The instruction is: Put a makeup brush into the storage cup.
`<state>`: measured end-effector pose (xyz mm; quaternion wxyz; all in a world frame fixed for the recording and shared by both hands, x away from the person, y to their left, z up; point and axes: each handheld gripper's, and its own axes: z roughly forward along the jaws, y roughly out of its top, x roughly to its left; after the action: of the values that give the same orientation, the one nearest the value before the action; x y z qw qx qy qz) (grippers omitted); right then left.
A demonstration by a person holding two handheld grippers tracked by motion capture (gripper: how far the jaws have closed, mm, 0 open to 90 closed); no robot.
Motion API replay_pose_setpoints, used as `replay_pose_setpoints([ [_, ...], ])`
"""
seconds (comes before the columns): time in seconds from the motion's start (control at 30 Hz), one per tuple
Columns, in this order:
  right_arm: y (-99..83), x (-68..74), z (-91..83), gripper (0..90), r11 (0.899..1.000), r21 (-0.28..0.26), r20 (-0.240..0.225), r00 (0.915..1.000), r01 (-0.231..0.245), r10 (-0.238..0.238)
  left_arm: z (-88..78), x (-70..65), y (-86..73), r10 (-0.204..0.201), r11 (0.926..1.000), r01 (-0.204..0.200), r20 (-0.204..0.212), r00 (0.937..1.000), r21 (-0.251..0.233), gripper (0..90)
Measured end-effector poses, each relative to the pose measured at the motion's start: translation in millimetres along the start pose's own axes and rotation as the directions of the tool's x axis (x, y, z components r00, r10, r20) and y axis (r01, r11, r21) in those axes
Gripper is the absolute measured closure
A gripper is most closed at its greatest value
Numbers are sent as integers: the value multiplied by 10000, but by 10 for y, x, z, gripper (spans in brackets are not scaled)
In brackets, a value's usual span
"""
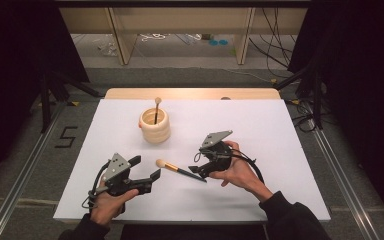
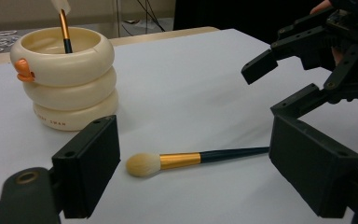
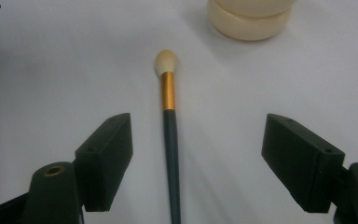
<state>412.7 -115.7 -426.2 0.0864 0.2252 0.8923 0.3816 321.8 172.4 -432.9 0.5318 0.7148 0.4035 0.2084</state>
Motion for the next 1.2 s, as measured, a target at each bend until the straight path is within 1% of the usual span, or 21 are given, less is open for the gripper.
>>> replay_pose_setpoints([
  [0.03,18,-3,31,287,9999,103,-69,9999,130,-129,0,3,0,-5,10000,5,29,10000,24,160],
  [0.07,34,-4,62,297,9996,232,-210,9996,173,-168,1,-5,-6,-173,9998,173,4,9999,48,160],
  [0.13,56,1,138,320,9988,426,-304,9993,233,-220,-5,-2,-13,-122,9998,122,16,9999,131,160],
  [0.17,71,-11,167,330,9974,603,-445,9984,388,-361,-9,-1,-15,-107,9998,107,3,9999,161,161],
  [0.27,107,-3,266,354,9952,850,-521,9977,486,-443,-17,0,-17,-32,9997,32,-18,10000,251,160],
  [0.33,136,2,318,373,9917,1115,-726,9958,640,-561,-26,0,-22,-19,9995,20,-39,10000,320,160],
  [0.4,160,6,379,392,9894,1257,-753,9951,734,-642,-29,14,-18,167,9993,-168,36,9999,337,160],
  [0.43,175,5,397,403,9874,1423,-845,9947,694,-578,-29,14,-17,152,9994,-153,36,9999,319,160],
  [0.47,182,7,433,406,9876,1417,-791,9952,678,-570,-31,12,-17,131,9994,-133,38,9999,324,160],
  [0.5,193,8,455,409,9845,1613,-824,9950,686,-559,-32,11,-20,136,9994,-138,48,9999,311,160],
  [0.57,207,13,500,422,9799,1818,-817,9943,819,-680,-34,12,-26,151,9993,-153,67,9999,347,160],
  [0.6,215,15,514,430,9775,1942,-909,9937,820,-653,-35,14,-26,175,9991,-176,52,9998,373,160],
  [0.63,221,5,532,440,9762,1960,-998,9923,923,-738,-36,15,-26,180,9992,-182,40,9998,362,160],
  [0.67,225,12,547,444,9750,2053,-977,9930,852,-662,-40,17,-24,198,9991,-198,18,9998,364,160],
  [0.73,234,11,579,453,9697,2284,-1031,9926,869,-647,-44,18,-25,184,9992,-184,27,9998,361,161],
  [0.9,245,9,637,483,9586,2669,-1093,9914,994,-724,-48,21,-28,193,9991,-195,51,9998,373,160],
  [0.93,244,14,645,486,9561,2756,-1047,9918,1001,-737,-49,20,-27,182,9992,-184,63,9998,351,160],
  [1.03,240,16,668,501,9516,2890,-1005,9918,1049,-788,-55,17,-29,190,9992,-191,41,9998,345,160],
  [1.07,241,12,674,509,9507,2916,-1055,9914,1057,-778,-58,19,-28,217,9991,-219,39,9998,361,160],
  [1.2,246,5,702,524,9471,3026,-1043,9914,1068,-785,-60,22,-29,155,9993,-154,-8,9999,339,160],
])
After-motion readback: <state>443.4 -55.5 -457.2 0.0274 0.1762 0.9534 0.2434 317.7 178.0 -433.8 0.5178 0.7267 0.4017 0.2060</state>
